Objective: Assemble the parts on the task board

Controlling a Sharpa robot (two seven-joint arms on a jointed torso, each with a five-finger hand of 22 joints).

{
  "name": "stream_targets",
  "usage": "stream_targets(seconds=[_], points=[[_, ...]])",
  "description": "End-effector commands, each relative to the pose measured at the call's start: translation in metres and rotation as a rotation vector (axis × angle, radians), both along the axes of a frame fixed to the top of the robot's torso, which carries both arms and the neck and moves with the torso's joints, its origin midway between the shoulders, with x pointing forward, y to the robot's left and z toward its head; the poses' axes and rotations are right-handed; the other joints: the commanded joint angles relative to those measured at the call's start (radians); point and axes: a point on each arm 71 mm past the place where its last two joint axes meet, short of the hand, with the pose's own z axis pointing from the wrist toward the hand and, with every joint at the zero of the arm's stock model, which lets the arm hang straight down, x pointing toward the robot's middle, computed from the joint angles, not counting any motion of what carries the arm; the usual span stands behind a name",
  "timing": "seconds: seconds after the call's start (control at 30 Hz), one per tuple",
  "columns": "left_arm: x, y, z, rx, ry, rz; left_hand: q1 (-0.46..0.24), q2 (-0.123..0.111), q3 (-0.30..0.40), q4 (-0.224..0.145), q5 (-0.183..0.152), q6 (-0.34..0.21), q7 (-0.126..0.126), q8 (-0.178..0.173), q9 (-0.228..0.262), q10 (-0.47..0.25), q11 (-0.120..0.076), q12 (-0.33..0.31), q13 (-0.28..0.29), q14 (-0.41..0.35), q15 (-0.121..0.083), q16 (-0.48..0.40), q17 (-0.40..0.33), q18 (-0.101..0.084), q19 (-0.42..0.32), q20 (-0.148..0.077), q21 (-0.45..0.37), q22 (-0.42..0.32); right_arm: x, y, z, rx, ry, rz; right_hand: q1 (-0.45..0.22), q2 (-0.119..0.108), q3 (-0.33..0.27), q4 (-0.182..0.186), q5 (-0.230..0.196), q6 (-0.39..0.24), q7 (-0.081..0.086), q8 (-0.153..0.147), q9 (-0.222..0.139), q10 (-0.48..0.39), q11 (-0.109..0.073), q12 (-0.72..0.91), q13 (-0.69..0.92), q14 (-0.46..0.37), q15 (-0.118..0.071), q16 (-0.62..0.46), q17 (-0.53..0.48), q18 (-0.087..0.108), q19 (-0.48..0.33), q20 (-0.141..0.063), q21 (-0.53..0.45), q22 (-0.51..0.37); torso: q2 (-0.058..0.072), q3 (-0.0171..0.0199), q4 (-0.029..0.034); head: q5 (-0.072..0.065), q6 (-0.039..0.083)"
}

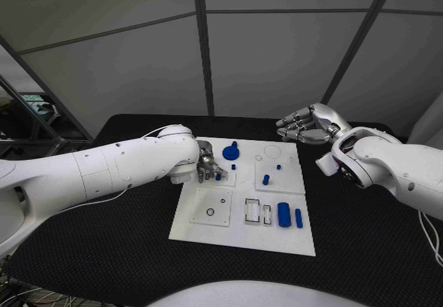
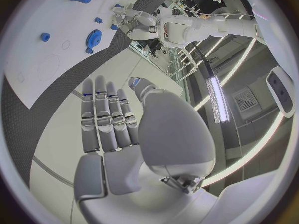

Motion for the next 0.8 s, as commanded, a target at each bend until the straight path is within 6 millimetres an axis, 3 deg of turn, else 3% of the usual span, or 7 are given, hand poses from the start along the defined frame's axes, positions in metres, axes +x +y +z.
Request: stream_targets(seconds=[0.03, 0.27, 0.37, 0.53, 0.6, 0.67, 0.8], points=[[0.000, 0.001, 0.001, -0.007, -0.009, 0.004, -0.005, 0.001, -0.033, 0.020, -0.016, 0.005, 0.000, -0.008, 0.002, 0.003, 0.001, 0.006, 0.000, 0.010, 0.001, -0.006, 0.002, 0.005, 0.004, 0.002, 0.002, 0.032, 0.000, 0.001, 0.001, 0.003, 0.002, 0.008, -0.012, -0.001, -0.001, 0.004, 0.003, -0.008, 0.002, -0.006, 0.000, -0.005, -0.001, -0.005, -0.001, 0.000, 0.007, -0.005, -0.001, 0.002, 0.002, 0.006, -0.002, -0.001, 0.000, -0.0008, 0.0006, -0.001, 0.001], [0.000, 0.003, 0.008, -0.096, -0.007, 0.033, 0.058, 0.009, -0.103, 0.033, -0.016, -0.046, 0.023, -0.055, -0.021, -0.054, 0.019, -0.068, -0.077, 0.007, 0.010, -0.010, 0.003, 0.021, -0.044, 0.009, -0.047, -0.036, 0.001, 0.000, 0.001, 0.002, 0.002, 0.006, -0.014, -0.001, -0.002, 0.005, 0.003, -0.009, 0.002, -0.006, 0.000, -0.007, 0.000, -0.005, -0.001, -0.001, 0.007, -0.005, -0.002, 0.002, 0.002, 0.006, -0.004, -0.002, -0.001, 0.0001, 0.0002, -0.003, 0.002], [0.002, 0.006, 0.016, -0.147, -0.016, 0.049, 0.097, 0.018, -0.140, 0.033, -0.015, -0.096, 0.049, -0.115, -0.072, -0.193, 0.042, -0.258, -0.269, -0.007, 0.025, -0.016, 0.001, 0.040, -0.103, 0.022, -0.111, -0.118, 0.001, -0.001, 0.000, 0.001, 0.002, 0.005, -0.014, -0.001, -0.002, 0.005, 0.003, -0.009, 0.002, -0.006, 0.000, -0.007, 0.000, -0.005, -0.001, -0.001, 0.007, -0.005, -0.002, 0.002, 0.002, 0.006, -0.004, -0.002, -0.002, 0.0001, 0.0008, -0.003, 0.007], [0.005, 0.013, 0.029, -0.192, -0.033, 0.056, 0.142, 0.036, -0.191, 0.034, -0.015, -0.123, 0.067, -0.184, -0.167, -0.290, 0.059, -0.378, -0.393, -0.014, 0.036, -0.018, 0.001, 0.064, -0.167, 0.033, -0.203, -0.226, 0.002, -0.002, 0.000, 0.000, 0.003, 0.002, -0.016, -0.001, -0.003, 0.006, 0.003, -0.010, 0.002, -0.006, 0.000, -0.008, 0.000, -0.005, -0.001, -0.002, 0.008, -0.005, -0.003, 0.002, 0.002, 0.007, -0.006, -0.004, -0.001, 0.0006, 0.0005, -0.001, 0.008], [0.005, 0.016, 0.034, -0.212, -0.029, 0.053, 0.172, 0.042, -0.200, 0.027, -0.014, -0.117, 0.073, -0.192, -0.190, -0.316, 0.065, -0.397, -0.411, -0.036, 0.042, -0.023, -0.002, 0.083, -0.230, 0.038, -0.282, -0.319, 0.003, -0.003, 0.000, 0.000, 0.003, 0.003, -0.014, 0.002, -0.001, 0.004, 0.004, -0.004, 0.000, -0.002, 0.002, -0.004, -0.002, -0.002, -0.001, -0.006, 0.008, -0.005, -0.005, 0.002, 0.002, 0.007, -0.011, -0.006, -0.001, 0.0002, -0.0001, 0.000, 0.009], [0.004, 0.019, 0.040, -0.247, -0.017, 0.056, 0.223, 0.057, -0.202, 0.017, -0.014, -0.127, 0.087, -0.212, -0.226, -0.388, 0.082, -0.450, -0.452, -0.115, 0.062, 0.000, -0.015, 0.119, -0.373, 0.052, -0.462, -0.513, 0.003, -0.003, 0.000, 0.000, 0.004, 0.006, -0.011, 0.005, 0.002, 0.001, 0.003, 0.007, -0.004, 0.003, 0.003, 0.003, -0.004, 0.001, -0.001, -0.018, 0.009, -0.006, -0.012, 0.003, 0.000, 0.009, -0.021, -0.013, 0.000, 0.0000, 0.0001, -0.002, 0.010], [0.004, 0.028, 0.051, -0.318, 0.019, 0.066, 0.326, 0.081, -0.193, -0.019, -0.016, -0.223, 0.082, -0.282, -0.319, -0.568, 0.113, -0.670, -0.629, -0.185, 0.090, 0.042, -0.023, 0.124, -0.549, 0.088, -0.752, -0.708, 0.004, -0.005, -0.001, -0.001, 0.003, 0.007, -0.009, 0.006, 0.005, -0.003, -0.001, 0.015, -0.006, 0.006, 0.004, 0.008, -0.006, 0.000, -0.002, -0.037, 0.013, -0.007, -0.024, 0.002, -0.004, 0.013, -0.035, -0.022, 0.000, 0.0003, -0.0005, -0.002, 0.012]])
